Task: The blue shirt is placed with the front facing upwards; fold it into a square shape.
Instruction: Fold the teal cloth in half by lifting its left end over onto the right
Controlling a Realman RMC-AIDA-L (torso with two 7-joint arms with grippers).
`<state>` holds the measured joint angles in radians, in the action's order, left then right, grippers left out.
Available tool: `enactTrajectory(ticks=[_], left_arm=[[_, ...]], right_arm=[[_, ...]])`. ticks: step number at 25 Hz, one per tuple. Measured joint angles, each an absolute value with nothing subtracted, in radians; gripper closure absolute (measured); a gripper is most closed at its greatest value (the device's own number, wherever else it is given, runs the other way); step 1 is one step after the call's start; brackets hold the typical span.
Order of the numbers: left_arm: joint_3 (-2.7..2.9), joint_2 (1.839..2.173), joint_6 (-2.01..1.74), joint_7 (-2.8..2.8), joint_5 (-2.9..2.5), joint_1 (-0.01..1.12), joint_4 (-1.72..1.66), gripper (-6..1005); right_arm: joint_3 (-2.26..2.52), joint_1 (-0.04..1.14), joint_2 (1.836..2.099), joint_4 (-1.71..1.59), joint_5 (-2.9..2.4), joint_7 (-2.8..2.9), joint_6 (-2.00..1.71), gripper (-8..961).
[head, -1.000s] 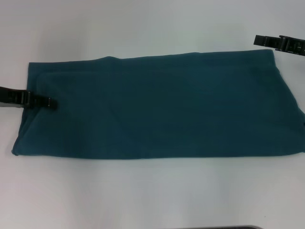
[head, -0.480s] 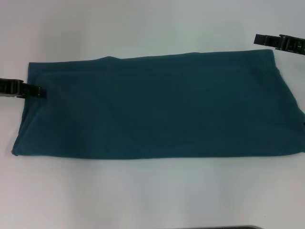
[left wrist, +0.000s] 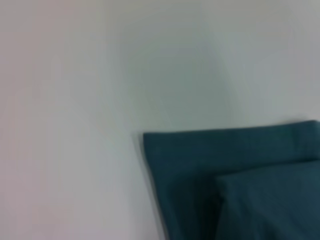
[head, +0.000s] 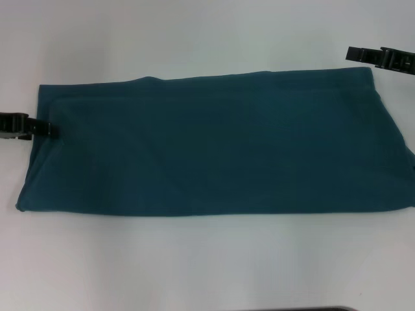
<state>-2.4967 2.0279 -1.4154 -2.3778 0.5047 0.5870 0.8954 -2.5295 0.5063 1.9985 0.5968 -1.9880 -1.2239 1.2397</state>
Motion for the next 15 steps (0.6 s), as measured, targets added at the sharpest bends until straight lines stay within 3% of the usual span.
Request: enactTrajectory(ticks=[15], left_arm=[[-2.498, 2.031, -1.385, -2.382, 0.487, 0.594, 0.853, 338]], right_arm=[[-2.529, 0.508, 1.997, 0.598, -1.988, -1.224, 1.239, 794]])
